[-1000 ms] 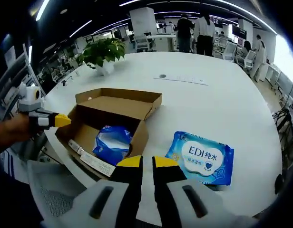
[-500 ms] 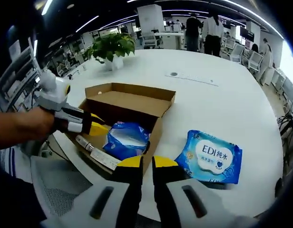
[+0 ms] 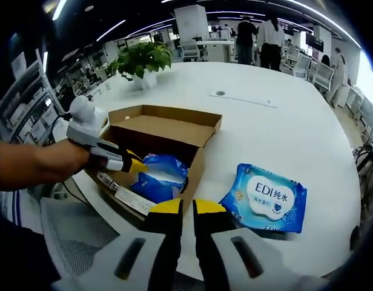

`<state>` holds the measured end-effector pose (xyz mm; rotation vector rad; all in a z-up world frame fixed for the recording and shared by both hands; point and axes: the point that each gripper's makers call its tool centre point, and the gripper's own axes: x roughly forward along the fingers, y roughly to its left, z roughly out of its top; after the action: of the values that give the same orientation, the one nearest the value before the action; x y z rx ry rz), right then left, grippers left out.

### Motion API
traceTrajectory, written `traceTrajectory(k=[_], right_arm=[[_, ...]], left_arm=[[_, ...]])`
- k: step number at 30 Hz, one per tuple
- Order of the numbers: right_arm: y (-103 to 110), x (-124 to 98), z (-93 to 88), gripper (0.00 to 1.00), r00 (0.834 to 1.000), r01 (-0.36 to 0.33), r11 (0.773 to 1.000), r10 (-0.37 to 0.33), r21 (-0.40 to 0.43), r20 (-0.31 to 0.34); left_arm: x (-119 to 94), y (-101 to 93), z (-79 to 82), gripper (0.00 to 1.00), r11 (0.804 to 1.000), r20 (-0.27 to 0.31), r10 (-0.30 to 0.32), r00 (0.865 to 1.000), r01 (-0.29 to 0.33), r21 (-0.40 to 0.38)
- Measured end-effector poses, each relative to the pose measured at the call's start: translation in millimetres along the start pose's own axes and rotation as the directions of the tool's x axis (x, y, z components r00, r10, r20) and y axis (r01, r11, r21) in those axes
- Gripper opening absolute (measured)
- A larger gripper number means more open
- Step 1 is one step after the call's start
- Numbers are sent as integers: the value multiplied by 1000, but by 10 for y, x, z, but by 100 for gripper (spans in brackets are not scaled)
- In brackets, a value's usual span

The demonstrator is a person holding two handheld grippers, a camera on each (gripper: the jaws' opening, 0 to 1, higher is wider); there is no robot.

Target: Operate the shoe box by opening the lid, removing the specified soft item, and placing it in the target area until the item is outside and the box remains undamaged.

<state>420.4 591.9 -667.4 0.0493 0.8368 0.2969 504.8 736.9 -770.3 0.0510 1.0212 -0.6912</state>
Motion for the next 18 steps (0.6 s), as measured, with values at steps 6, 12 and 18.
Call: traceTrajectory(k=[6,12,18], right_arm=[[9,32,-6,5,1000,-8,1000,8,1,-5],[92,106,34,4,1000,-24,1000,24,-9,-9],[225,221,112,4,999,-47,999,46,-27,-12]], left_arm=[[-62,146,-55,18,999,-4,34,999,-34,-10],[-153,301,-104,18,998,-2,51,999,-51,-23],[-249,499,-156,17,997,-2,67,998,-67,-49]])
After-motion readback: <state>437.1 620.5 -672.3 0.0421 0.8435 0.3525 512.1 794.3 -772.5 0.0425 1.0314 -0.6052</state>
